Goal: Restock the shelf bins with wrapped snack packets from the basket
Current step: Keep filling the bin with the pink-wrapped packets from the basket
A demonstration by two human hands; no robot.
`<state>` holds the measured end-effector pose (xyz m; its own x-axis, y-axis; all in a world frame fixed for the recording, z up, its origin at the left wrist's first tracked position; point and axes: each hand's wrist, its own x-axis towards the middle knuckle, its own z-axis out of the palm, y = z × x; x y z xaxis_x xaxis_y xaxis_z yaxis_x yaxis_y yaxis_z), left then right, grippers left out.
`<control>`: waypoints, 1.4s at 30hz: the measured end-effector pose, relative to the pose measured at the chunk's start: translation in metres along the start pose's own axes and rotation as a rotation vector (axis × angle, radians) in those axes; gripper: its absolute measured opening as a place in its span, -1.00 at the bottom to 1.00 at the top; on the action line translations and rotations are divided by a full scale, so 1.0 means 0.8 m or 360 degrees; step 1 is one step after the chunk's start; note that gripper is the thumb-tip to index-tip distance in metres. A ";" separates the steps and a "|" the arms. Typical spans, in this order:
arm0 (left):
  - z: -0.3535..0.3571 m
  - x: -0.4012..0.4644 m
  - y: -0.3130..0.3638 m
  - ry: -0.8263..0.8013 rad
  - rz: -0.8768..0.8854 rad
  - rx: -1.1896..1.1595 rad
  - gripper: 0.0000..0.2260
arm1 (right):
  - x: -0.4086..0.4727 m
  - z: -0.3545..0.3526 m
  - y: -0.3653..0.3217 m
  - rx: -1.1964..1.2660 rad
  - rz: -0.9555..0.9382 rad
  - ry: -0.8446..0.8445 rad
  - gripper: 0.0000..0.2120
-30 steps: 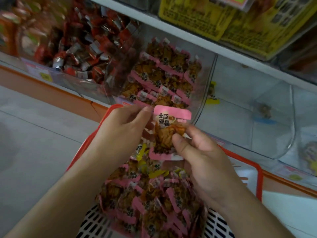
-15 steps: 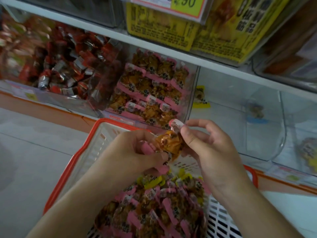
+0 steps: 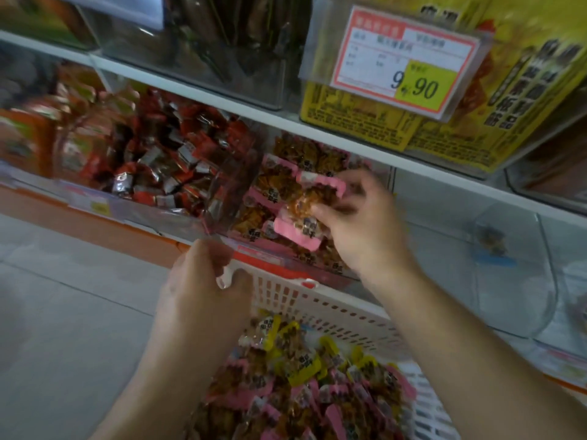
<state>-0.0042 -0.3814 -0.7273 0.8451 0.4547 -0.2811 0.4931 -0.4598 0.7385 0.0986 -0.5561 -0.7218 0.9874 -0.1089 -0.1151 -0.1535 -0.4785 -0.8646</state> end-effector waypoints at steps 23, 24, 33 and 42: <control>-0.012 0.017 -0.025 -0.0356 -0.0166 0.0479 -0.70 | 0.100 0.075 0.005 -0.1214 -0.0310 0.0081 -0.43; -0.013 0.018 -0.023 -0.0350 -0.0166 0.0470 -0.72 | 0.086 0.068 0.002 -0.1175 -0.0377 0.0122 -0.50; -0.041 0.020 -0.033 -0.0389 -0.0129 0.0551 -0.65 | -0.142 0.027 0.043 -0.0744 -0.0470 -0.0390 -0.80; -0.045 0.004 -0.056 -0.0551 -0.0049 0.0807 -0.81 | -0.194 0.178 0.161 -0.1177 -0.0359 -0.1381 -0.36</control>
<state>-0.0306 -0.3322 -0.7394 0.8050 0.2388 -0.5431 0.4833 -0.7948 0.3670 -0.0685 -0.4771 -0.8850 0.6464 0.5401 -0.5390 0.3266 -0.8342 -0.4443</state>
